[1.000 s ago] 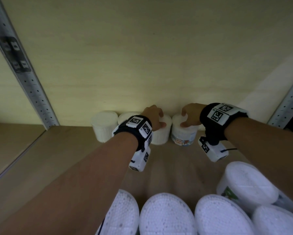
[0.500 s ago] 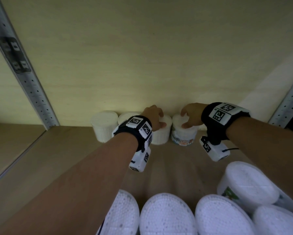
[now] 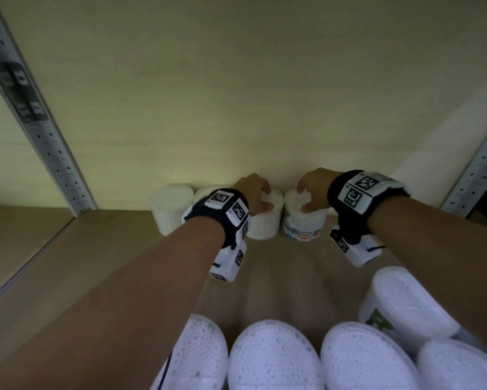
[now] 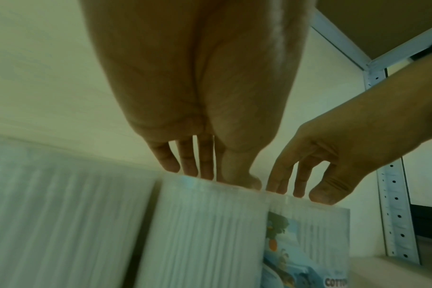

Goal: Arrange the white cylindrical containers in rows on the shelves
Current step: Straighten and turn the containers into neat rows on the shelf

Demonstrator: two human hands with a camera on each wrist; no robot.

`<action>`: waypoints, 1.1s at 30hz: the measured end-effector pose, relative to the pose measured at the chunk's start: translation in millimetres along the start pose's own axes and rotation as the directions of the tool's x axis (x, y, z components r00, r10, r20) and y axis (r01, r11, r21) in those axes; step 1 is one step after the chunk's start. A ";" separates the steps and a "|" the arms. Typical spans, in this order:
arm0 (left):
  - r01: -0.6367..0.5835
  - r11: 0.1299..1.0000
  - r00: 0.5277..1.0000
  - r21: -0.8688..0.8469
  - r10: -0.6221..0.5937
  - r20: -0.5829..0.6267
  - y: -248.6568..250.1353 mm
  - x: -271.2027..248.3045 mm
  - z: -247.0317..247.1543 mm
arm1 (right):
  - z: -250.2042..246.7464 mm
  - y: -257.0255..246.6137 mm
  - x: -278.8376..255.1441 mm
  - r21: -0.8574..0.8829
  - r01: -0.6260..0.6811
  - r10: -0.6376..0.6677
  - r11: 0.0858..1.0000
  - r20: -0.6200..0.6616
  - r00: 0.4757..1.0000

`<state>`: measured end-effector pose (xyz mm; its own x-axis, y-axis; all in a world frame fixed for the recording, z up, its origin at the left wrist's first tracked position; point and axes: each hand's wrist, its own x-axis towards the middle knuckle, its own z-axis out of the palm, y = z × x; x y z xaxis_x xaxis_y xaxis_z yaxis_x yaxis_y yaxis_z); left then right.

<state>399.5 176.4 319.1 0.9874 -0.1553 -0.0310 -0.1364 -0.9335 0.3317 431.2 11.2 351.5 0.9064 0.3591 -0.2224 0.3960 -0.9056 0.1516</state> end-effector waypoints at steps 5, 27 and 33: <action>-0.030 0.999 0.998 0.032 0.029 0.051 0.9 0.7 -6.5 | -1.6 -2.8 2.3 -0.046 -0.013 0.014 0.999 0.021 1.000; 0.045 0.983 0.999 0.176 -0.043 -0.013 13.4 5.2 -0.7 | 13.8 5.1 32.3 0.024 0.001 0.000 1.000 -0.002 1.000; -0.004 0.992 0.998 0.123 -0.003 0.057 14.4 1.2 -8.7 | 5.6 3.2 24.4 0.096 -0.091 0.089 0.991 0.027 0.996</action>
<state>399.5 165.5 332.0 0.9817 -0.1703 -0.0854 -0.1490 -0.9655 0.2135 453.8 15.8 341.1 0.9336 0.2713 -0.2343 0.2962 -0.9519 0.0782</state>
